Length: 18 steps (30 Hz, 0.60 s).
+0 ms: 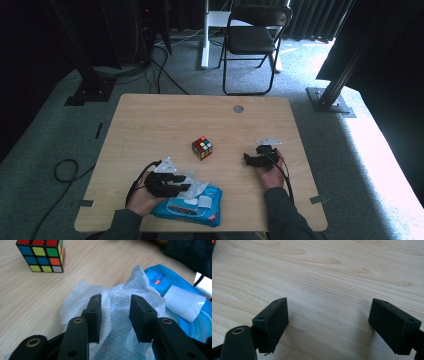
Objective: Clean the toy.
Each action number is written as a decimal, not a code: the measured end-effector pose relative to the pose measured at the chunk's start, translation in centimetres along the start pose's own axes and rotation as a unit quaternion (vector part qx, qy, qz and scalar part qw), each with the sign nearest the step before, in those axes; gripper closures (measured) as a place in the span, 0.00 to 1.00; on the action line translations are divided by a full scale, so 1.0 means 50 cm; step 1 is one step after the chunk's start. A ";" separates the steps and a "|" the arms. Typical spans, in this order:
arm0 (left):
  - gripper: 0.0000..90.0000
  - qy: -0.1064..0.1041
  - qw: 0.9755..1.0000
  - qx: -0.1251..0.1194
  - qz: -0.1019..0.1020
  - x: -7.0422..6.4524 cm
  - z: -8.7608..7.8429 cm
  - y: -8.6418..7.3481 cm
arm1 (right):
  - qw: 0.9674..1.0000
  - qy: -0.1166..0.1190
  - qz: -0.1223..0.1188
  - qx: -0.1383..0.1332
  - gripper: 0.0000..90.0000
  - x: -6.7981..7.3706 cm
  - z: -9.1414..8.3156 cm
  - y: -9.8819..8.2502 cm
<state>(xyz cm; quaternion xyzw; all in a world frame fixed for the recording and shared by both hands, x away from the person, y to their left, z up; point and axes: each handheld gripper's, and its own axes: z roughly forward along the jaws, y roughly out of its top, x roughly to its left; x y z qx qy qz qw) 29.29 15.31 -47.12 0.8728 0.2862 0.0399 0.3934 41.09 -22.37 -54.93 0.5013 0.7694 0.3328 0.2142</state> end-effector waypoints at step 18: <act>0.59 0.001 1.000 0.021 -0.005 0.005 0.014 -0.003 | 1.000 0.000 0.000 0.000 0.18 0.000 0.000 0.000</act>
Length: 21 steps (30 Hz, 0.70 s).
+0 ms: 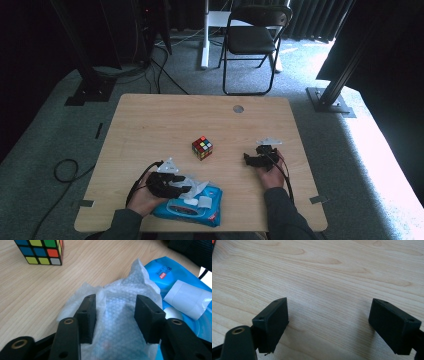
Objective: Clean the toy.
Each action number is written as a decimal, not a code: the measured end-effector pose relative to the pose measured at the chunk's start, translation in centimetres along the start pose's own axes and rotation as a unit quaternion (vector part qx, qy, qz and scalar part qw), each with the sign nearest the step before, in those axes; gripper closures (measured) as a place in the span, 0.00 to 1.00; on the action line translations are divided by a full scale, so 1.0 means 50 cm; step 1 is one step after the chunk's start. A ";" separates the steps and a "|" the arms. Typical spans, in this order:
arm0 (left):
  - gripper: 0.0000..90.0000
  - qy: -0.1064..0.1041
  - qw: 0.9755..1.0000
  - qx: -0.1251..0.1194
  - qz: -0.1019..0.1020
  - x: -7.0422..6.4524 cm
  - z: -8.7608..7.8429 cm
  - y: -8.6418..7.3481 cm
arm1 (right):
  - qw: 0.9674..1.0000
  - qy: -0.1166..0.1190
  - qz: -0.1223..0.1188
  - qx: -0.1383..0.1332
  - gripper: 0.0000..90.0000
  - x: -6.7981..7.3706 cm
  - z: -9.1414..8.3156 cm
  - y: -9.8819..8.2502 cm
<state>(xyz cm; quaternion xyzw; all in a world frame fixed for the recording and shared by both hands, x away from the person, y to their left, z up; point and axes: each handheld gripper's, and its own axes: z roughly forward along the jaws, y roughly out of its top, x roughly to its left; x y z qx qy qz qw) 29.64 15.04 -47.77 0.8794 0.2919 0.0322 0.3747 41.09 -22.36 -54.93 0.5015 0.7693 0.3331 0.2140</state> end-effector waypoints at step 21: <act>0.93 -0.024 0.999 -0.009 0.036 -0.008 -0.011 0.003 | 1.000 0.000 0.000 0.000 0.18 0.000 0.000 0.000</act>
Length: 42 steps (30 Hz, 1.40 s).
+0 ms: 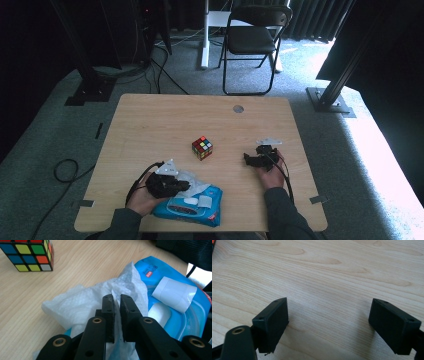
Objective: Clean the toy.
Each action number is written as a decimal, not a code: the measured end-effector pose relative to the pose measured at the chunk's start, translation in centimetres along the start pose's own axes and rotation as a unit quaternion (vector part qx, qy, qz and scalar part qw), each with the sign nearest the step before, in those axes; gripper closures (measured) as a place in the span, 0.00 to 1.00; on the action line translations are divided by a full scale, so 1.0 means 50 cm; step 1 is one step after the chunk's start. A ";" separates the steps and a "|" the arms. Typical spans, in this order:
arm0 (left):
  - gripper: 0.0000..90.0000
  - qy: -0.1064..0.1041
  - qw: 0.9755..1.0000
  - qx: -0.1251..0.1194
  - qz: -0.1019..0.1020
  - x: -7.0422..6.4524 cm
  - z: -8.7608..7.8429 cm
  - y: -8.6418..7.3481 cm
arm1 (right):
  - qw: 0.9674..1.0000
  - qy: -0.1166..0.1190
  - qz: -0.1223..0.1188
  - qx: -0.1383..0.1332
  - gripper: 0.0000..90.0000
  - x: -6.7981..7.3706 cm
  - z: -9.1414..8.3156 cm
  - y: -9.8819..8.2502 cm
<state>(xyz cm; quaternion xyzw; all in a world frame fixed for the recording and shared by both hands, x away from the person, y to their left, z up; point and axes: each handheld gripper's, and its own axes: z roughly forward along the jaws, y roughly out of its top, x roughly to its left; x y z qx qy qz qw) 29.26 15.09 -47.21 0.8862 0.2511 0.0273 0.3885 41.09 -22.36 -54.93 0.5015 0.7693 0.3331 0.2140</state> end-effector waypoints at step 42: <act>0.99 0.100 0.990 -0.089 -0.039 0.048 -0.073 0.017 | 1.000 0.000 0.000 0.000 0.18 0.000 0.000 0.000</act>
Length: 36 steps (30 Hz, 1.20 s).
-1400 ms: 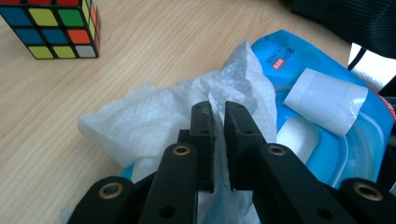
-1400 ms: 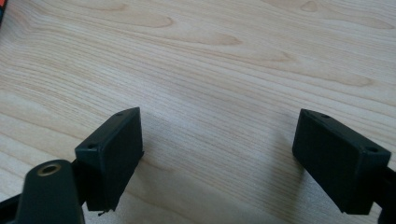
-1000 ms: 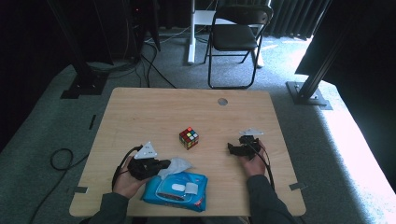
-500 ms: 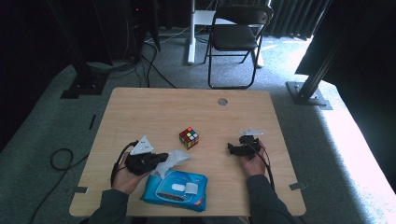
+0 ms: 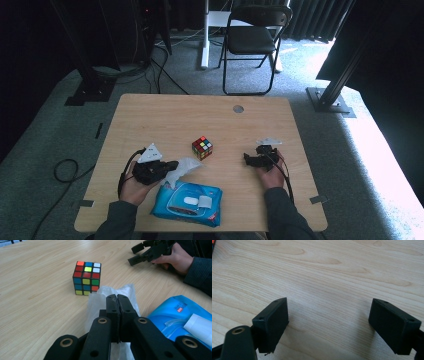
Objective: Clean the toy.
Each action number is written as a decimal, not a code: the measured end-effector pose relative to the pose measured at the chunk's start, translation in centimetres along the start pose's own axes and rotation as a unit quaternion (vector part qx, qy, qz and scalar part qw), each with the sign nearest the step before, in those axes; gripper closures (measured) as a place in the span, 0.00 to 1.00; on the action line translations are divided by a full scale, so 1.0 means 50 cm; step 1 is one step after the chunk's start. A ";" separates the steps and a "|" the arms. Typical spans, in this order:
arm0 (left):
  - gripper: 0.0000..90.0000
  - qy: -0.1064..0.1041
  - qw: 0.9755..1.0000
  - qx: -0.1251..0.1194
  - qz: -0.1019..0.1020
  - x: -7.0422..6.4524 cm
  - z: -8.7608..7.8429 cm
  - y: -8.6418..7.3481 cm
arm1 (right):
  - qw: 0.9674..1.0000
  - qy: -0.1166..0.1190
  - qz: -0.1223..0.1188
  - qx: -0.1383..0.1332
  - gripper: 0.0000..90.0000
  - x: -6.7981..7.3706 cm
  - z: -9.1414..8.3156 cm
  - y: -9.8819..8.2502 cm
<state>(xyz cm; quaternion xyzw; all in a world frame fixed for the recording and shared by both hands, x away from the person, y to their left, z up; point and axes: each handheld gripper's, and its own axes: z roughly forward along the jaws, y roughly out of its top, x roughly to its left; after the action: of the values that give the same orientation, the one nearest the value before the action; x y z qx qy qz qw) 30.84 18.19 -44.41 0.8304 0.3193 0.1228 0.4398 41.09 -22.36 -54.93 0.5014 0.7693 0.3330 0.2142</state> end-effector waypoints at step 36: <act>0.99 0.033 0.999 -0.006 0.025 0.020 -0.023 0.046 | 0.999 0.037 -0.018 0.005 0.43 0.022 -0.006 0.013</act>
<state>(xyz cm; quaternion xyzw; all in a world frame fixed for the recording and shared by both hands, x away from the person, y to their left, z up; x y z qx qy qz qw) 31.99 18.64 -41.96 0.8310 0.3123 0.1623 0.4307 40.88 -21.25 -54.25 0.4758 0.7874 0.3436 0.1887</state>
